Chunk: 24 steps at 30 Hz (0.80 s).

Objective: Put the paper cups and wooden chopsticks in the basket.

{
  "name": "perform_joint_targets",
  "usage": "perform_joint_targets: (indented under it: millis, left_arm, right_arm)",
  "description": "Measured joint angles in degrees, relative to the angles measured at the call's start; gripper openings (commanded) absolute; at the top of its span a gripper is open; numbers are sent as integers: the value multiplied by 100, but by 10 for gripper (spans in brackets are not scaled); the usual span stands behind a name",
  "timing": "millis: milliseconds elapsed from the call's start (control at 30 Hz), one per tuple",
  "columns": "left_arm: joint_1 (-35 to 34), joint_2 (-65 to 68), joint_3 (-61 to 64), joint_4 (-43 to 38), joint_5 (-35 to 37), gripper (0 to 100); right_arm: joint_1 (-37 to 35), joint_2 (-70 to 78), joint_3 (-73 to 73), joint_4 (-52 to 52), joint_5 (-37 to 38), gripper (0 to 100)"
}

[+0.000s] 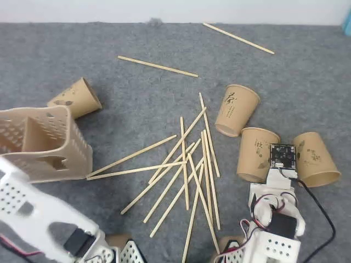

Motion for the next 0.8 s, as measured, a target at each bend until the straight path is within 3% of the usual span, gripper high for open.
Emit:
perform_joint_targets:
  millis: [133,233,533,800]
  left_arm:
    - [202,-1046,1240,-88,-114,227]
    - [237,-1380,1670,-703,141,225]
    - [211,-1407,1855,-2541,1046,225]
    - [316,-1257,1829,-3921,1240,225]
  right_arm:
    - [0,0,0,0,0,8]
    - [0,0,0,0,0,8]
    - [0,0,0,0,0,8]
    - [0,0,0,0,0,8]
